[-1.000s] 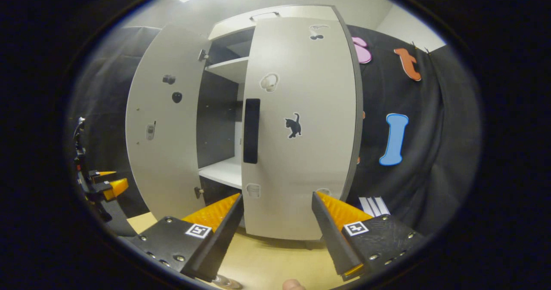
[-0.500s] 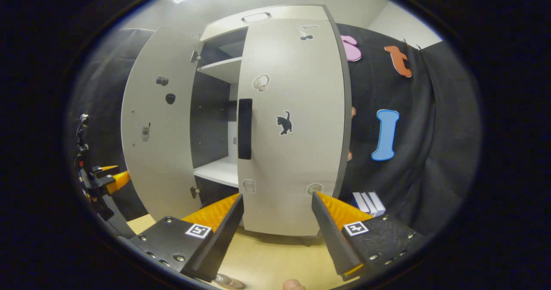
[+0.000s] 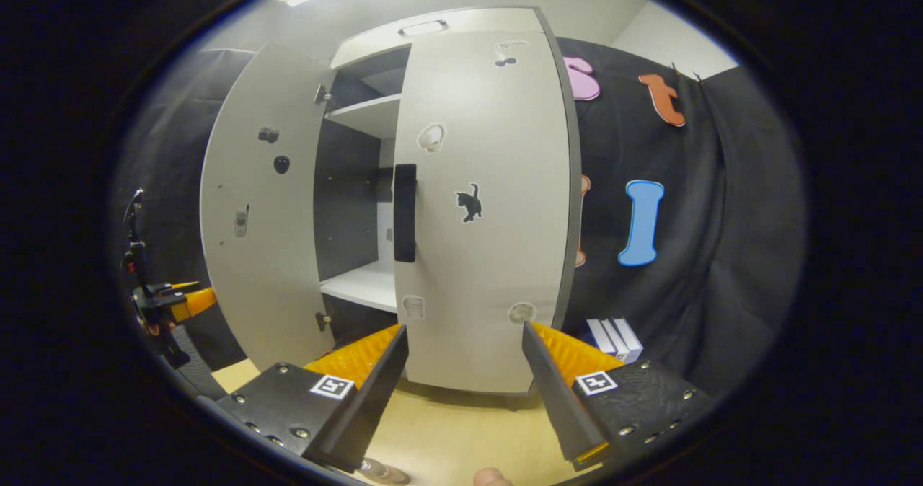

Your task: Grasp the bottle in the cabinet with the left hand and place it on the coaster, then close the right door with the right hand and the left door with the left hand.

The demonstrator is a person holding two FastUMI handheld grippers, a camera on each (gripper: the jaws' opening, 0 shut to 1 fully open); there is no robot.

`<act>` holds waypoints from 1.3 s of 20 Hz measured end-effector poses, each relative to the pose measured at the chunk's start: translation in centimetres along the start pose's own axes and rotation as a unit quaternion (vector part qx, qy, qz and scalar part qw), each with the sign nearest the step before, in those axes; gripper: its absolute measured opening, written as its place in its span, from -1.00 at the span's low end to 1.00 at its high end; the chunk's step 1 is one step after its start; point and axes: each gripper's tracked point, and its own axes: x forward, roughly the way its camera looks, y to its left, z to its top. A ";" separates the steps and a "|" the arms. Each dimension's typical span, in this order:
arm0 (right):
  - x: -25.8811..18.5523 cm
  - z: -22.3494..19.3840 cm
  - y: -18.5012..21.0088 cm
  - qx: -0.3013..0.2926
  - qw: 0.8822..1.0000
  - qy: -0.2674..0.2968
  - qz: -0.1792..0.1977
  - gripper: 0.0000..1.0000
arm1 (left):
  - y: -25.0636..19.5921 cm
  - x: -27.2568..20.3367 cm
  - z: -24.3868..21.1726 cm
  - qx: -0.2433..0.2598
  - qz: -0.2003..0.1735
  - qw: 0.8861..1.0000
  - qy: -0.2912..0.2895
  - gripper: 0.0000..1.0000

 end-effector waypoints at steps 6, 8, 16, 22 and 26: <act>0.0 -0.1 0.7 -0.002 1.000 0.002 0.011 0.87 | -4.2 -0.4 -0.1 -0.004 -0.047 0.999 0.002 0.64; -0.2 -0.2 0.5 -0.006 1.000 0.002 0.010 0.87 | -5.9 -0.4 -0.2 -0.003 -0.063 0.998 0.003 0.64; -0.7 -0.2 -1.3 0.005 1.000 -0.004 -0.009 0.92 | -13.4 1.1 0.1 0.002 -0.149 0.989 0.006 0.64; -1.1 -0.1 -2.5 0.009 1.000 -0.007 -0.023 0.87 | -17.8 1.9 0.4 0.008 -0.186 0.983 0.004 0.65; -1.2 -0.3 -2.9 0.013 0.999 -0.006 -0.029 0.87 | -18.9 1.8 0.2 0.008 -0.194 0.981 0.010 0.64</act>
